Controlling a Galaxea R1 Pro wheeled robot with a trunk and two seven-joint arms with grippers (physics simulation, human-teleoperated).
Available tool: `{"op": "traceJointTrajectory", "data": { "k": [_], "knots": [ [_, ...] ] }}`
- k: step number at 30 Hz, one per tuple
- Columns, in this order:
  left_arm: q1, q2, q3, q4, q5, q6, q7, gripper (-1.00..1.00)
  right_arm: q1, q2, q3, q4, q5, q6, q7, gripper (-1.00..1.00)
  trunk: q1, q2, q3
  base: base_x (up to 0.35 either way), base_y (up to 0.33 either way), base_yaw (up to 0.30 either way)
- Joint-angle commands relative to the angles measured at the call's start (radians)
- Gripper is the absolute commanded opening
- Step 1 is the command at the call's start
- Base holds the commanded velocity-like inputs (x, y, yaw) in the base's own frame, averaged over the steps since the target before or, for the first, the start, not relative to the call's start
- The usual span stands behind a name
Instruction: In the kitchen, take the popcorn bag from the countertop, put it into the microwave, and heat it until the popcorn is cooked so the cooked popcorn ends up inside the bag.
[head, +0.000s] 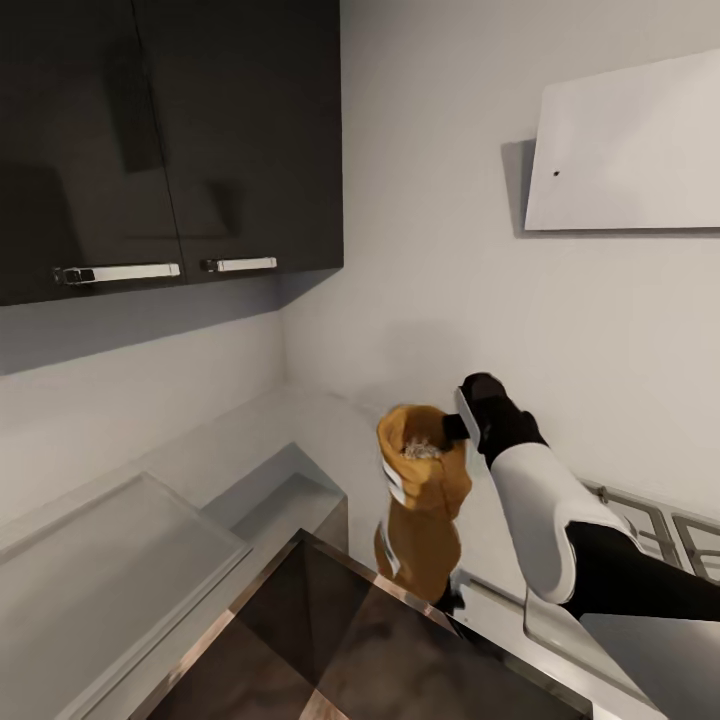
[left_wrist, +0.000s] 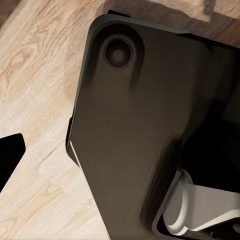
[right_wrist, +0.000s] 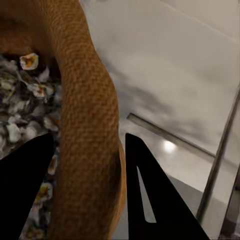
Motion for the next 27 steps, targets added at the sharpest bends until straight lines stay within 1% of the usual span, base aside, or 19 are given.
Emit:
{"op": "traceJointTrajectory", "data": {
  "k": [1,3,6,10,13,27],
  "knots": [
    [0.000,0.000,0.006,-0.002,0.002,-0.001,0.000,1.00,-0.001,0.001,-0.007,-0.015,-0.009,0.006,0.000,-1.00,0.000,-0.001,-0.001,0.000,0.000,0.000],
    [0.000,-0.001,0.006,-0.002,0.002,0.000,0.003,1.00,-0.001,-0.004,-0.005,-0.056,-0.055,0.006,0.000,-1.00,0.000,-0.001,-0.001,0.000,0.000,0.000],
    [0.000,-0.001,0.006,-0.002,0.002,0.001,0.006,1.00,-0.001,-0.006,-0.005,-0.108,-0.076,0.006,0.000,-1.00,0.000,-0.001,-0.001,0.000,0.000,0.000],
    [0.000,-0.001,0.004,0.000,0.002,0.007,0.007,1.00,-0.001,-0.006,-0.006,-0.123,-0.079,0.006,0.001,-1.00,0.000,-0.001,-0.001,0.000,0.000,0.000],
    [0.000,-0.001,-0.001,-0.001,0.002,0.003,0.007,1.00,-0.001,-0.006,-0.005,-0.125,-0.079,0.006,0.001,-1.00,0.000,-0.001,-0.001,-0.153,0.000,0.000],
    [0.000,-0.002,0.000,0.000,-0.001,0.000,0.008,1.00,-0.001,-0.006,-0.003,-0.125,-0.081,0.006,0.002,-1.00,0.000,-0.001,-0.001,-0.336,0.000,0.000]
  ]
}}
